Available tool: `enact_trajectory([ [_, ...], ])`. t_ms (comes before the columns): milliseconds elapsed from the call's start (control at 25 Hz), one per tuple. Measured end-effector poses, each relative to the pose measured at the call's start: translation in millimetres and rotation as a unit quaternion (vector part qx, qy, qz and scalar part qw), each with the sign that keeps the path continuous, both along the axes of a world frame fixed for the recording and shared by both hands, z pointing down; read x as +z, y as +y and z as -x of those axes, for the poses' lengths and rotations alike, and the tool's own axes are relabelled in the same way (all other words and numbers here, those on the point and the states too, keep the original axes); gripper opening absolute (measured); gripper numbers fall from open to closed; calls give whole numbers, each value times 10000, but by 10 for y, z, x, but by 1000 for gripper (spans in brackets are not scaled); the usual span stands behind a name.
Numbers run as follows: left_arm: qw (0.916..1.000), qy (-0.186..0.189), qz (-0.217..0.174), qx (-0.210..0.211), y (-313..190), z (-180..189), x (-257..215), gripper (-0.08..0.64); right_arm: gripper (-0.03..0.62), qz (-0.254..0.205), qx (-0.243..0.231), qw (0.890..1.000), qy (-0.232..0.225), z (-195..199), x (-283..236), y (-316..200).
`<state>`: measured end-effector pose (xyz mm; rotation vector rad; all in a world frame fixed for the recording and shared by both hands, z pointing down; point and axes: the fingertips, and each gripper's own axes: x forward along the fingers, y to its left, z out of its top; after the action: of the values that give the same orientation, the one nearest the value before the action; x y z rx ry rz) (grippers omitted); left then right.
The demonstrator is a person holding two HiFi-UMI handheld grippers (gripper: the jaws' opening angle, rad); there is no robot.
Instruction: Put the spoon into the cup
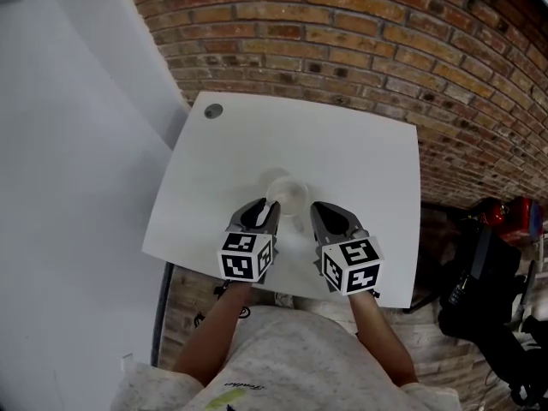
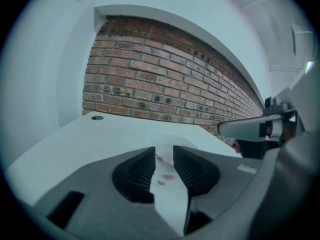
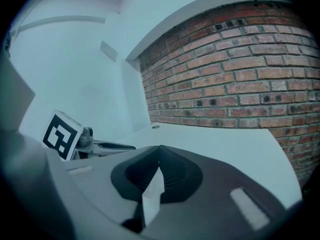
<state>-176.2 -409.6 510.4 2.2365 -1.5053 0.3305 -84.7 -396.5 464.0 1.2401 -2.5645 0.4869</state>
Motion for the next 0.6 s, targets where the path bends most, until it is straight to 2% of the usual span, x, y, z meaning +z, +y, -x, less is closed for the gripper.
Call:
enact_trajectory([
  [320,9998,-6,-111,-174,116,33,-84,109,6,-72,-71,9999,-15,-49,-47,120],
  [600,9987,-32,-337,-379,301,66,-304,78,6,-200,-195,9996,-12,-103,-171,278],
])
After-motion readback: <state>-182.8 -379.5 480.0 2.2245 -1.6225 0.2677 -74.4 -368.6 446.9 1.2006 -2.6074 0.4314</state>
